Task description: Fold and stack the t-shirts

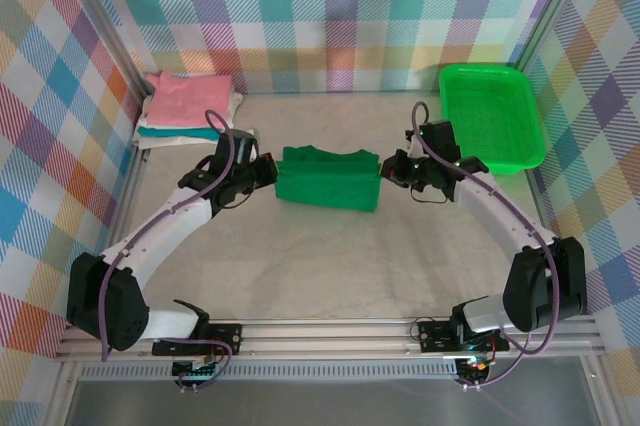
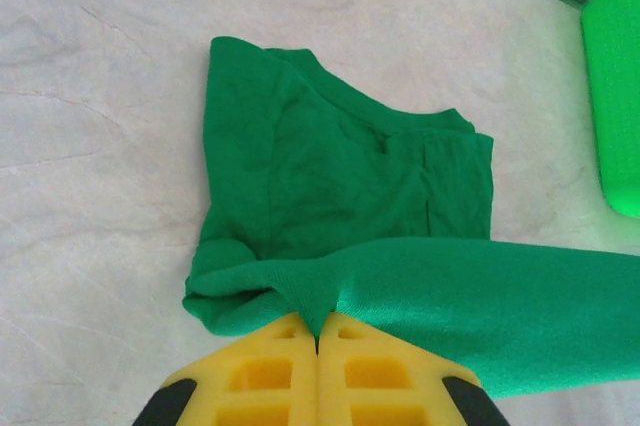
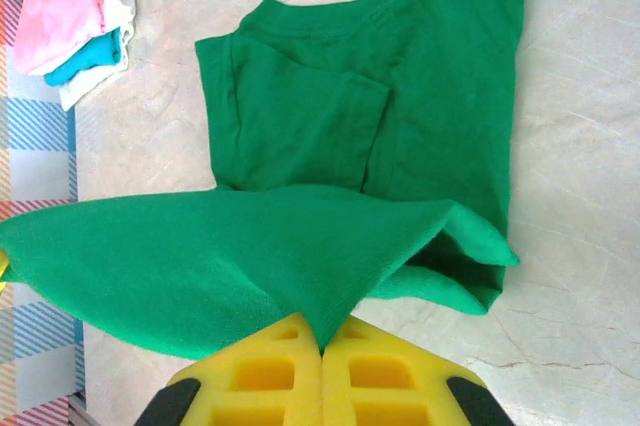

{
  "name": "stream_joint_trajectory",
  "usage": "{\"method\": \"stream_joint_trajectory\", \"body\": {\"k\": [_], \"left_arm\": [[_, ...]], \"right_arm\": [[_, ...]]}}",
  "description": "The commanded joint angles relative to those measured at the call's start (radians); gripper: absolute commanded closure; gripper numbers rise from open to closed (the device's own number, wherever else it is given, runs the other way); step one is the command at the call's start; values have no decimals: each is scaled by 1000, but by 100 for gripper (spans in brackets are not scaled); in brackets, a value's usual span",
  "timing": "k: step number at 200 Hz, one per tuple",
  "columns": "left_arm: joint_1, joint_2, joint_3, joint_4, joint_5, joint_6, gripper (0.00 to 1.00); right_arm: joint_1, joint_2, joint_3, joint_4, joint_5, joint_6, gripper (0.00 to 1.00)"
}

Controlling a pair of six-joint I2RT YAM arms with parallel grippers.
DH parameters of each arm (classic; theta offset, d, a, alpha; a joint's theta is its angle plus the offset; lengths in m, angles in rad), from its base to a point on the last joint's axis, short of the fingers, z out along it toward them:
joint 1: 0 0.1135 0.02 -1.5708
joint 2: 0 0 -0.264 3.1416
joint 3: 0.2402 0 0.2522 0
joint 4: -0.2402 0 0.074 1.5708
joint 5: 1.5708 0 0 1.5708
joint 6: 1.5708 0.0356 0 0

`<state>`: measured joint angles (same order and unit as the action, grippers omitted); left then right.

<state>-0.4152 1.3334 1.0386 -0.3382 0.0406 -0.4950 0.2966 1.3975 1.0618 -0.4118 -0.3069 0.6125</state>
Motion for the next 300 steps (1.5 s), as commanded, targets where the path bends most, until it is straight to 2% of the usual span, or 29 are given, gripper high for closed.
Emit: {"method": "stream_joint_trajectory", "body": {"k": [1,79,170,174,176,186,193,204,221,238,251,259,278,288,300], "left_arm": [[27,47,58,2,-37,53,100],[81,346,322,33,6,118,100],[130,670,597,-3,11,165,100],[131,687,614,-6,8,170,95],[132,695,625,-8,7,171,89],[137,747,691,-31,3,184,62],[142,782,749,-60,-3,194,51],[144,825,831,-102,-33,204,42],[139,812,875,-130,-30,193,35],[95,697,757,-81,-57,184,36],[45,601,602,8,-94,197,42],[24,568,520,49,-95,192,50],[10,571,406,128,-40,138,62],[10,593,368,167,-32,125,64],[10,627,347,187,-29,118,65]], "right_arm": [[-11,13,51,-5,56,-15,100],[-53,230,219,51,42,-32,100],[-92,526,466,51,14,-54,100],[-93,541,482,46,16,-52,98],[-93,550,490,45,18,-50,97],[-97,594,530,41,16,-46,78],[-99,625,568,30,11,-46,67],[-107,681,652,-19,-4,-50,59],[-112,685,708,-70,-16,-58,58],[-100,583,608,-39,-5,-62,56],[-76,498,493,1,-5,-68,58],[-50,465,436,26,-7,-69,62],[14,457,363,38,-28,-91,74],[39,477,346,63,-50,-90,76],[56,519,351,77,-58,-81,83]]}}
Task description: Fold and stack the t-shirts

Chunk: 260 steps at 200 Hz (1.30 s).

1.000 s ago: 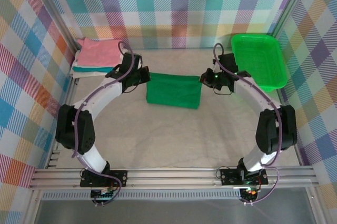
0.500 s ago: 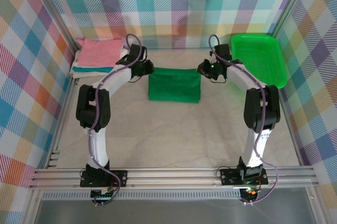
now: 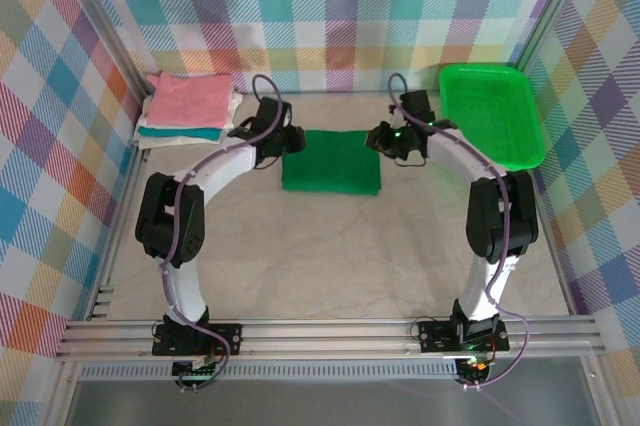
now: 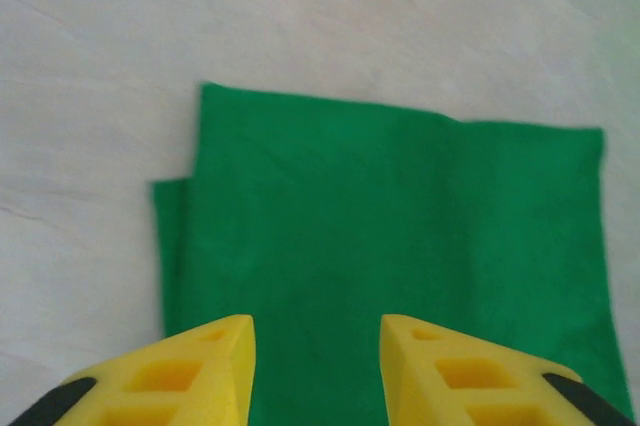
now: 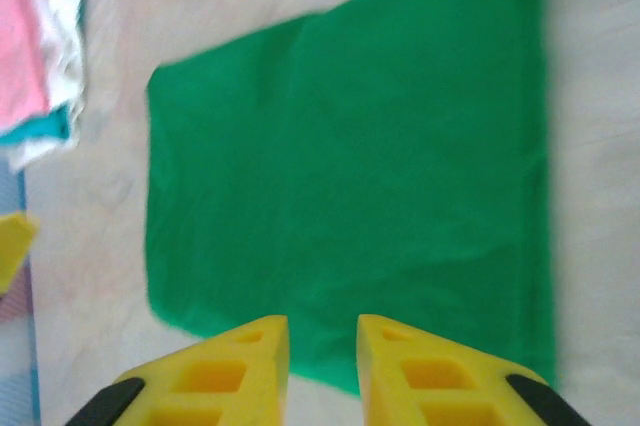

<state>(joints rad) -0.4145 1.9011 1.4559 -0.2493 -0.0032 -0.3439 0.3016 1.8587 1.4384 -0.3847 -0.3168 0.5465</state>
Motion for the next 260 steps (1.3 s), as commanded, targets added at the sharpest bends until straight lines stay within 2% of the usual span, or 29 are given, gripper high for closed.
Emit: {"method": "stream_joint_trajectory", "body": {"k": [1,36,66,92,142,170,199,217,242,260], "left_arm": [[10,62,-71,99,16,-33,66],[10,150,-130,133,10,-60,72],[7,98,-311,226,0,-124,71],[-2,43,-446,268,-2,-161,71],[-60,-144,-648,254,7,-263,70],[-11,-225,-624,197,60,-309,60],[41,-229,-534,104,108,-318,47],[42,-234,-504,53,39,-317,37],[39,-217,-447,-65,-38,-282,35],[39,-224,-432,-80,-58,-253,35]], "right_arm": [[52,62,-25,51,-49,-14,83],[62,190,6,92,-50,-21,85],[63,233,-58,131,-62,3,87],[64,199,-176,162,-66,25,89],[126,16,-427,206,-103,105,88],[166,-42,-438,198,-102,146,88],[174,-29,-417,211,-117,165,88],[174,-17,-409,220,-119,164,89],[174,-3,-404,225,-117,164,89],[174,1,-407,225,-112,162,89]]}}
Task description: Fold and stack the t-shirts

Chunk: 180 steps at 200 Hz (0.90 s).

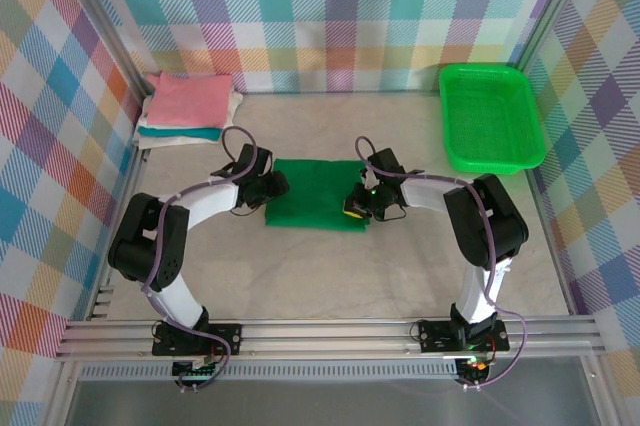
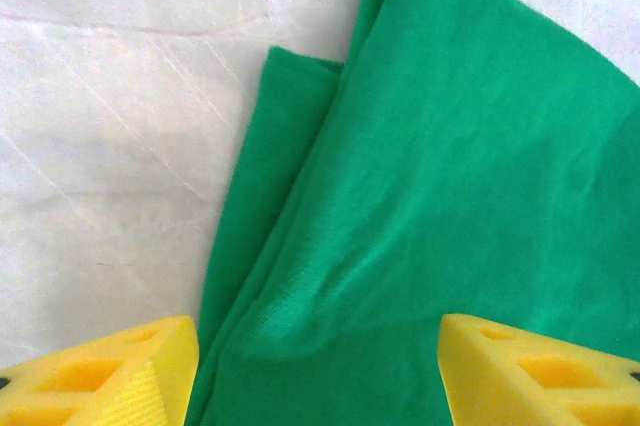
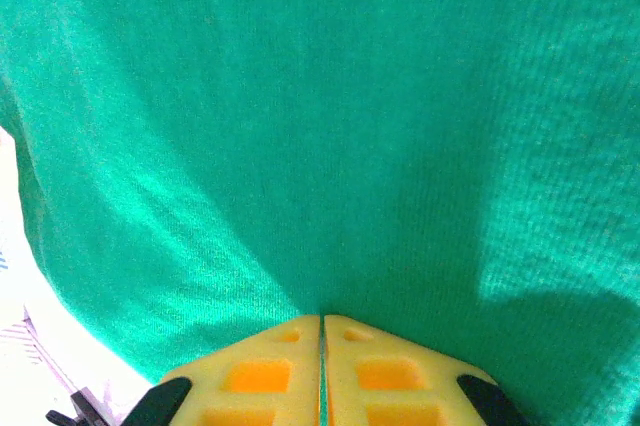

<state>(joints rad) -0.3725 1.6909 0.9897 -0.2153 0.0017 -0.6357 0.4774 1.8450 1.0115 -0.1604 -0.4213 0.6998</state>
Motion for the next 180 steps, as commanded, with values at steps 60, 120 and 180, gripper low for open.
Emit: {"method": "stream_joint_trajectory", "body": {"k": [60,120,180], "left_arm": [[-13,113,96,-72,-41,102,30],[-62,199,119,24,20,106,43],[-88,227,100,164,122,43,84]], "right_arm": [[-3,16,9,16,-10,8,90],[-2,13,-2,27,-8,9,92],[-2,8,-23,55,-13,18,92]]}}
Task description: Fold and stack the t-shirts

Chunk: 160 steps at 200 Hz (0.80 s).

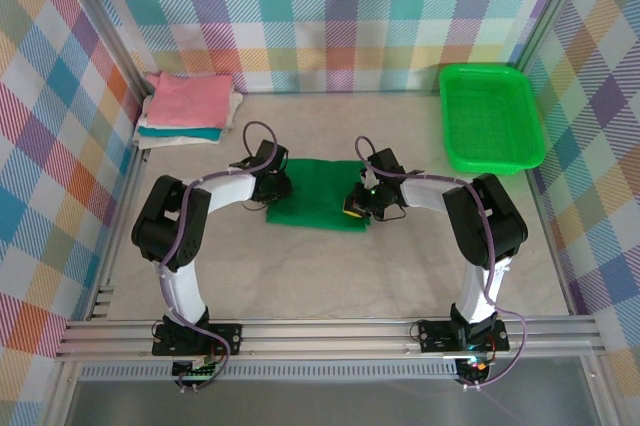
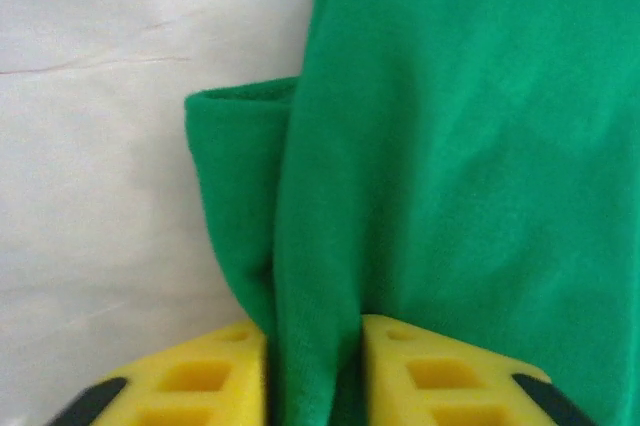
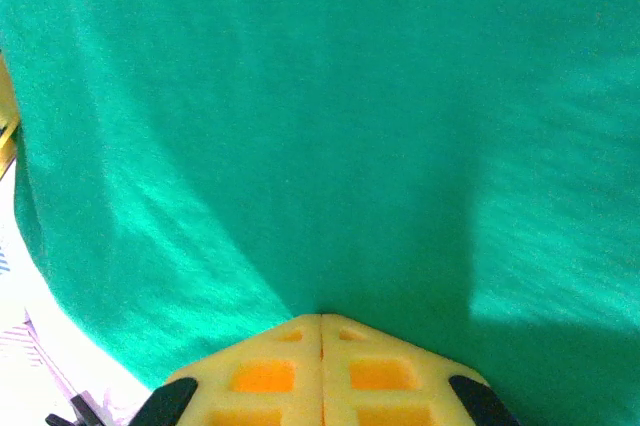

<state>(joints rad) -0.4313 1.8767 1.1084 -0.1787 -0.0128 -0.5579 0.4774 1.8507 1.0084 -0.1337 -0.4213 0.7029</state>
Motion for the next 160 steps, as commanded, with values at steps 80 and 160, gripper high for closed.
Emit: {"method": "stream_joint_trajectory", "body": {"k": [80,160], "left_arm": [[55,-33,-29,58,50,-29,100],[115,-98,103,-79,-114,145,100]], "right_arm": [[-23,-90,-5,10,-17,-19,85],[-33,-377,-114,183,150,-182,37]]}}
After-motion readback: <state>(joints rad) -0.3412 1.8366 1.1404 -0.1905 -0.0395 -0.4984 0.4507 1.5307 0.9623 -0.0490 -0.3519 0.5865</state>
